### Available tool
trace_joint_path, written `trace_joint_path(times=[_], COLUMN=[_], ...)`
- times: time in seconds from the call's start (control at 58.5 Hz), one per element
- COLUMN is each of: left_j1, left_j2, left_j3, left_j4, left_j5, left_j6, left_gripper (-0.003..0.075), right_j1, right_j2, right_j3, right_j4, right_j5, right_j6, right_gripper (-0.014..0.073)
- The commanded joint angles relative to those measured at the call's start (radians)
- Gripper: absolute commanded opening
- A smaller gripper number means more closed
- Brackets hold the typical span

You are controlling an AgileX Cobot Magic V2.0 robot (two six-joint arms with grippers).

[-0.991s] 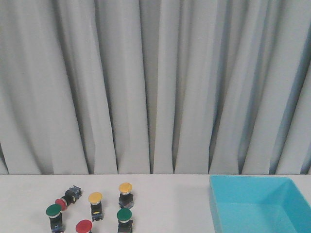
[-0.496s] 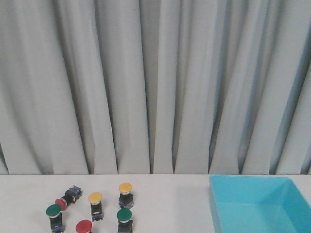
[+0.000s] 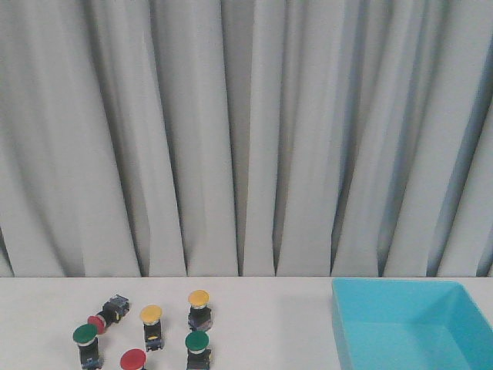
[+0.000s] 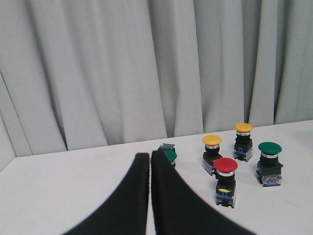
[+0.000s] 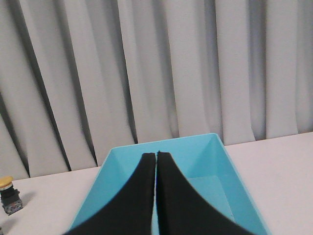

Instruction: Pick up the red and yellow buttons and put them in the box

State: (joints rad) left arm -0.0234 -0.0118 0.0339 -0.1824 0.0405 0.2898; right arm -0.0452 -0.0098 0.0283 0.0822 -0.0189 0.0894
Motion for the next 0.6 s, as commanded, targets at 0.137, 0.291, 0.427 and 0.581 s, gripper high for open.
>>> trace_joint_path(times=[0.137,0.291,0.427,0.581], left_j1=[0.001,0.001,0.001,0.000], left_j2=[-0.014,-0.014,-0.014,-0.014], left_j3=[-0.005,-0.005,-0.005,-0.011], left_j4=[-0.011,-0.011,-0.011,-0.011], left_j5=[-0.164,-0.227,-0.258,-0.259], left_j6=[-0.132,-0.296,-0.415,-0.461], left_gripper=[-0.0006,-0.0006,-0.0006,-0.0004], right_j1=[-0.002,-0.002,-0.002,-0.002], right_j2=[-0.017,-0.017,-0.017,-0.017], right_j3=[0.015,0.015,0.014,-0.017], right_j4=[0.005,0.108,0.197,0.210], right_j5=[-0.070,-0.071,-0.071,-0.062], right_j6=[0.000,0.000,0.000,0.000], right_gripper=[-0.0004,-0.0004,-0.0004,-0.0004])
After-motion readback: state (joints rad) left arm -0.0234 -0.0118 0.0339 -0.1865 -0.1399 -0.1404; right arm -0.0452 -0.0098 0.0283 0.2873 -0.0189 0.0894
